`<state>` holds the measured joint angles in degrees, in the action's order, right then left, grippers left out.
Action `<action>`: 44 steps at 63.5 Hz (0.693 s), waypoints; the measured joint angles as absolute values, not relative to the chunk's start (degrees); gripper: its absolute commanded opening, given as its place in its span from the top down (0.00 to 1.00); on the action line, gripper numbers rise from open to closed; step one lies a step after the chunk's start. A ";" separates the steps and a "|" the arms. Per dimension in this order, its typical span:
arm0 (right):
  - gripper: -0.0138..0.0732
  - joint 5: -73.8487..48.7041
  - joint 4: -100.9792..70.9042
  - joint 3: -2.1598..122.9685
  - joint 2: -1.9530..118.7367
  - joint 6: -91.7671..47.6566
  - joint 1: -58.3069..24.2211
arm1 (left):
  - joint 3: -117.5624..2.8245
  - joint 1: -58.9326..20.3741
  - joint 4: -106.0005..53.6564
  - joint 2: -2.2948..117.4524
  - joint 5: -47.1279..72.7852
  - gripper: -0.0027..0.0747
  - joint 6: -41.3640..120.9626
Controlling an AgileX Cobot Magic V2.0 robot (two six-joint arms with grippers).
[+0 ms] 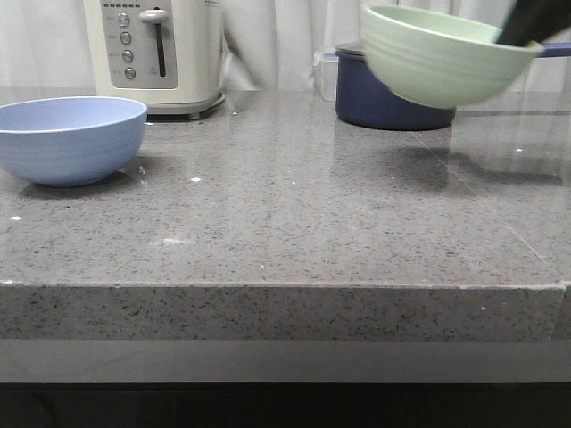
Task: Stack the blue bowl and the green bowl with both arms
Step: 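Grasp the green bowl rim with the right gripper and lift it, then carry the green bowl toward the blue bowl and lower it down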
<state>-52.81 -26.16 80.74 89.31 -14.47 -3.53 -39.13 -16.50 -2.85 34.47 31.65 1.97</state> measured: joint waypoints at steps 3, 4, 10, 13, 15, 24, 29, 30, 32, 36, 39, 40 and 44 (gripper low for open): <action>0.90 -52.81 -24.71 81.74 89.31 -13.08 -5.62 | -39.13 -16.50 -2.85 34.47 31.65 0.40 1.97; 0.90 -52.81 -24.13 82.15 89.31 -12.62 -6.29 | -39.13 -16.50 -2.85 34.47 31.65 0.40 1.97; 0.90 -52.81 -19.46 84.02 89.44 -9.45 -10.88 | -39.13 -16.50 -2.85 34.47 31.65 0.40 1.97; 0.90 -52.94 -17.76 84.99 89.89 -8.07 -12.67 | -39.13 -16.50 -2.85 34.47 31.65 0.40 1.97; 0.90 -53.04 -17.01 85.55 90.40 -7.25 -13.58 | -39.13 -16.50 -2.85 34.47 31.65 0.40 1.97; 0.90 -53.48 -14.91 87.44 93.62 -5.37 -17.04 | -39.13 -16.50 -2.85 34.47 31.65 0.40 1.97; 0.90 -53.48 -14.35 88.39 95.83 -4.72 -18.87 | -39.13 -16.50 -2.85 34.47 31.65 0.40 1.97; 0.90 -53.48 -14.36 88.53 96.17 -4.61 -19.13 | -39.13 -16.50 -2.85 34.47 31.65 0.40 1.97; 0.90 -53.35 -14.12 88.82 96.99 -4.49 -19.62 | -39.13 -16.50 -2.85 34.47 31.65 0.40 1.97; 0.90 -53.34 -13.87 89.09 98.32 -4.25 -20.52 | -39.13 -16.50 -2.85 34.47 31.65 0.40 1.97; 0.90 -53.34 -13.87 89.34 99.10 -3.98 -20.75 | -39.13 -16.50 -2.85 34.47 31.65 0.40 1.97; 0.90 -53.23 -13.87 89.34 99.32 -3.84 -20.75 | -39.13 -16.50 -2.85 34.47 31.65 0.40 1.97; 0.90 -53.05 -13.79 89.42 100.24 -3.62 -20.91 | -39.13 -16.50 -2.85 34.47 31.65 0.40 1.97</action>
